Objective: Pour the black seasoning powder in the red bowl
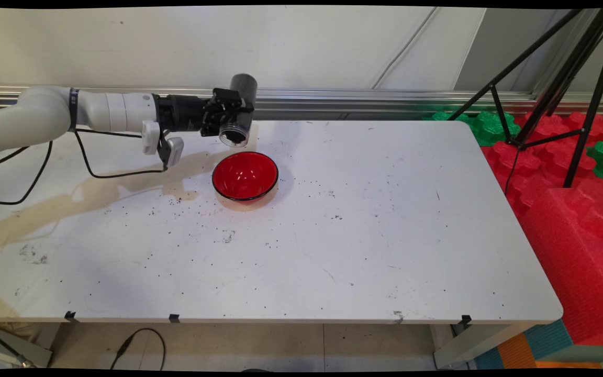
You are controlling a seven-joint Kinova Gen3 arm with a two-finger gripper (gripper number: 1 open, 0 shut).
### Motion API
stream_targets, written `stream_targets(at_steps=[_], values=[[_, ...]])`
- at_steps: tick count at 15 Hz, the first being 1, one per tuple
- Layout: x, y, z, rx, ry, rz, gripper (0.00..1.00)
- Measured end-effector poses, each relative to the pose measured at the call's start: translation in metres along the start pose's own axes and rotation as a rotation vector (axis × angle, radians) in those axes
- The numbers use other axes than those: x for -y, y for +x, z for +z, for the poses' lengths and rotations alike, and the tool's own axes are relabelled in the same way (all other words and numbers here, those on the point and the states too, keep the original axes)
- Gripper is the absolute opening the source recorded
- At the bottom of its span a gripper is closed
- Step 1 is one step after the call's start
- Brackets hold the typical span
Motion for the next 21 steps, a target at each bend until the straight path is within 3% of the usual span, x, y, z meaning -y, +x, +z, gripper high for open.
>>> stream_targets(at_steps=[21], values=[[0.0008, 0.0044, -0.0027, -0.006, 0.017, 0.123, 0.00]])
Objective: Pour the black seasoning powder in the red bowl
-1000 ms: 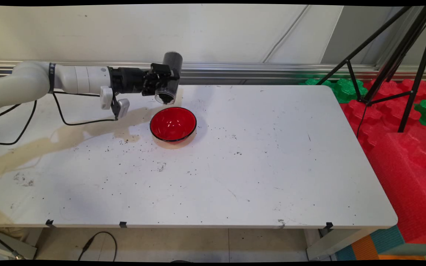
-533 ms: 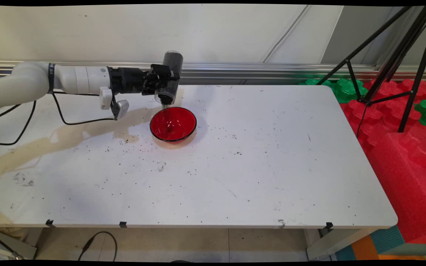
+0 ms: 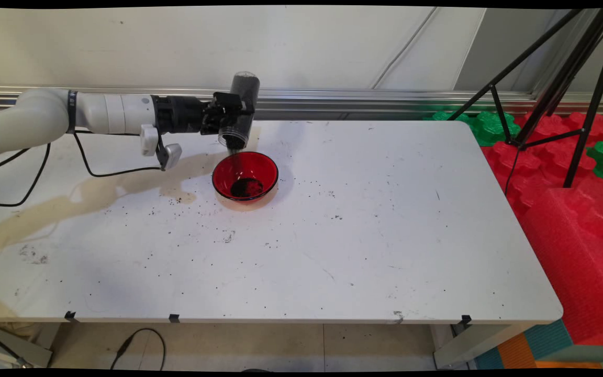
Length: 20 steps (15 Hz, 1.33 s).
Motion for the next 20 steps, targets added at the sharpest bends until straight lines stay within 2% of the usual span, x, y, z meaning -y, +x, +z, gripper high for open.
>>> stream_targets(at_steps=[20], values=[[-0.0013, -0.0017, 0.0015, -0.004, 0.001, 0.038, 0.00]])
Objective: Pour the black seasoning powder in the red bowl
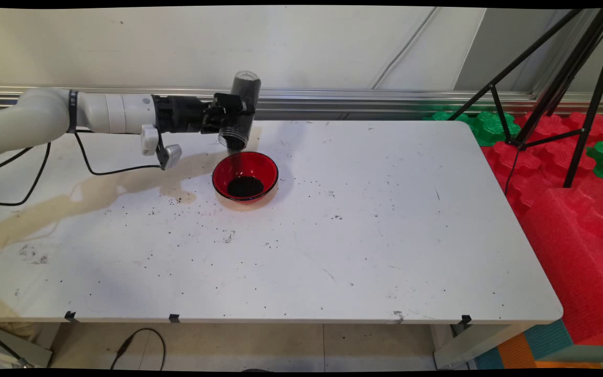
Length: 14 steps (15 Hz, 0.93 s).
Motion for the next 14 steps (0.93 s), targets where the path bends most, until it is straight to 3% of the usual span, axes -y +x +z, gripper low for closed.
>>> stream_targets(at_steps=[14], values=[[-0.0007, -0.0003, 0.0002, -0.004, 0.000, 0.020, 0.00]])
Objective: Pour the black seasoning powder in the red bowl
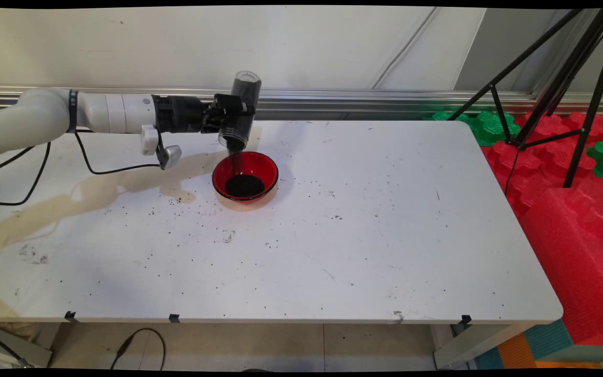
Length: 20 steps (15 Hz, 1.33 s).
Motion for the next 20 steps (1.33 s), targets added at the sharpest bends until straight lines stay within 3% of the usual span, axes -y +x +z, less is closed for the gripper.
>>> stream_targets(at_steps=[10, 20], values=[[0.0007, -0.0001, -0.0004, 0.000, 0.001, -0.018, 0.00], [0.0028, -0.0020, -0.0019, -0.003, 0.005, -0.139, 0.00]])
